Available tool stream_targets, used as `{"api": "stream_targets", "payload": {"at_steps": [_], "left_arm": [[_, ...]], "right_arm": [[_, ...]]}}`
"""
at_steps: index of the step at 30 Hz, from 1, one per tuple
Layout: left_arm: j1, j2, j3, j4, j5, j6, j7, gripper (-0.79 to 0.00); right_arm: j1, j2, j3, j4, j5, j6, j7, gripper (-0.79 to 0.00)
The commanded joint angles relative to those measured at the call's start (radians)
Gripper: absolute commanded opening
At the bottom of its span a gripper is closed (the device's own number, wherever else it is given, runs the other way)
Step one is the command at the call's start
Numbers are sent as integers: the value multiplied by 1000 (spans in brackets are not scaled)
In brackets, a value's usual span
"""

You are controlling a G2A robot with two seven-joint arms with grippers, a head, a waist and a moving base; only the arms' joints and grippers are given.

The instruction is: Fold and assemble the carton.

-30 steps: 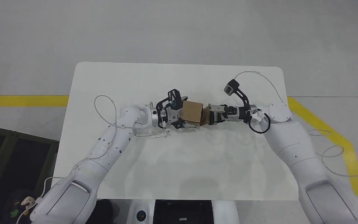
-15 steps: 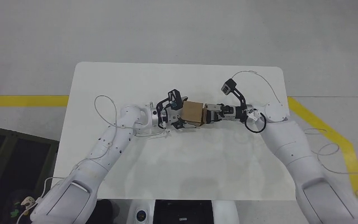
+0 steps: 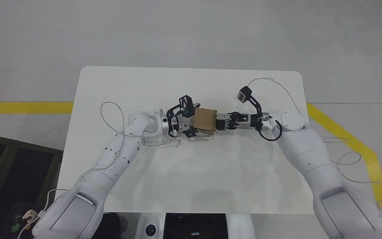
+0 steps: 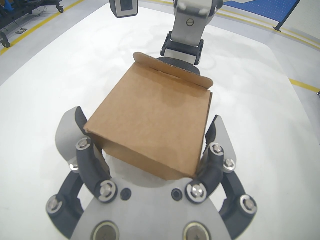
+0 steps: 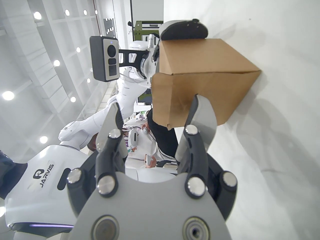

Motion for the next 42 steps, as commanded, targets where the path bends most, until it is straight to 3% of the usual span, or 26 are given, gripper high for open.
{"api": "stream_targets", "payload": {"at_steps": [1, 30, 42], "left_arm": [[0, 0, 0, 0, 1, -1, -1, 0], [-2, 0, -3, -3, 9, -1, 0, 0], [-2, 0, -2, -2, 11, -2, -1, 0]], "right_arm": [[0, -2, 0, 8, -6, 0, -4, -400], [-9, -5, 21, 24, -108, 30, -44, -517], [-18, 6, 38, -10, -176, 58, -77, -526]]}}
